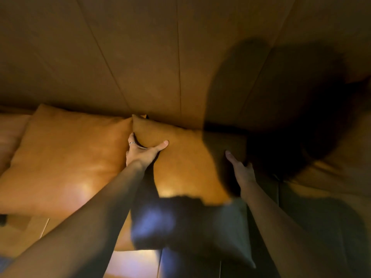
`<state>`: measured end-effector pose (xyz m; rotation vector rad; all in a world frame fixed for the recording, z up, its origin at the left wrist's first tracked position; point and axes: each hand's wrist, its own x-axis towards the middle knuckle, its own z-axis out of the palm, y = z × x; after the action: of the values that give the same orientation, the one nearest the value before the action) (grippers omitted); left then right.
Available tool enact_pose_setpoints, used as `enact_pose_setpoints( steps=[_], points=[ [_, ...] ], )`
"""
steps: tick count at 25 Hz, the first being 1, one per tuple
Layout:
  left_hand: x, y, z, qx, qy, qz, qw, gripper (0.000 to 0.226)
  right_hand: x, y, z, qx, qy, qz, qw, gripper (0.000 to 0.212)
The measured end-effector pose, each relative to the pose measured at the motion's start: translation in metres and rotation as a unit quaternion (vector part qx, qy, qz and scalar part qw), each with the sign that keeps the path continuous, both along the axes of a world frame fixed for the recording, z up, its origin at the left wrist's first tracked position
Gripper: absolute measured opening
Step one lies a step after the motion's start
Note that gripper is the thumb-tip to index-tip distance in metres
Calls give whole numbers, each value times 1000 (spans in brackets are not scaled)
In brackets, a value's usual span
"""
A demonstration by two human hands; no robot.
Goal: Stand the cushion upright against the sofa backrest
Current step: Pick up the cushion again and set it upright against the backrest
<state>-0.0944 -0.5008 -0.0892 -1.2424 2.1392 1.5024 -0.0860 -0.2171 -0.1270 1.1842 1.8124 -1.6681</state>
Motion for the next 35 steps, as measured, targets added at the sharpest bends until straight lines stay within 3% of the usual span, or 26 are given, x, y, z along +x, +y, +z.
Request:
enact_pose_setpoints(
  steps=[3, 9, 15, 19, 21, 25, 29, 35],
  points=[
    [6, 3, 16, 22, 30, 34, 999, 156, 7, 14, 18, -58, 7, -5, 998, 100],
    [11, 30, 65, 49, 115, 92, 988, 140, 21, 52, 82, -48, 133, 5, 990, 84],
    [-1, 57, 137, 70, 246, 71, 964, 141, 2, 84, 160, -32, 253, 49, 966, 100],
    [-20, 54, 162, 87, 303, 61, 947, 110, -15, 88, 185, -27, 306, 60, 950, 107],
    [-28, 51, 161, 87, 304, 62, 947, 106, -25, 86, 186, -23, 315, 70, 946, 108],
    [-31, 54, 139, 137, 230, 30, 963, 137, -36, 78, 164, -26, 261, 106, 959, 111],
    [-39, 55, 123, 130, 189, 22, 973, 107, -40, 69, 147, 7, 252, 69, 965, 116],
    [-45, 53, 118, 125, 178, 17, 976, 113, -42, 64, 139, 42, 254, 40, 966, 116]
  ],
)
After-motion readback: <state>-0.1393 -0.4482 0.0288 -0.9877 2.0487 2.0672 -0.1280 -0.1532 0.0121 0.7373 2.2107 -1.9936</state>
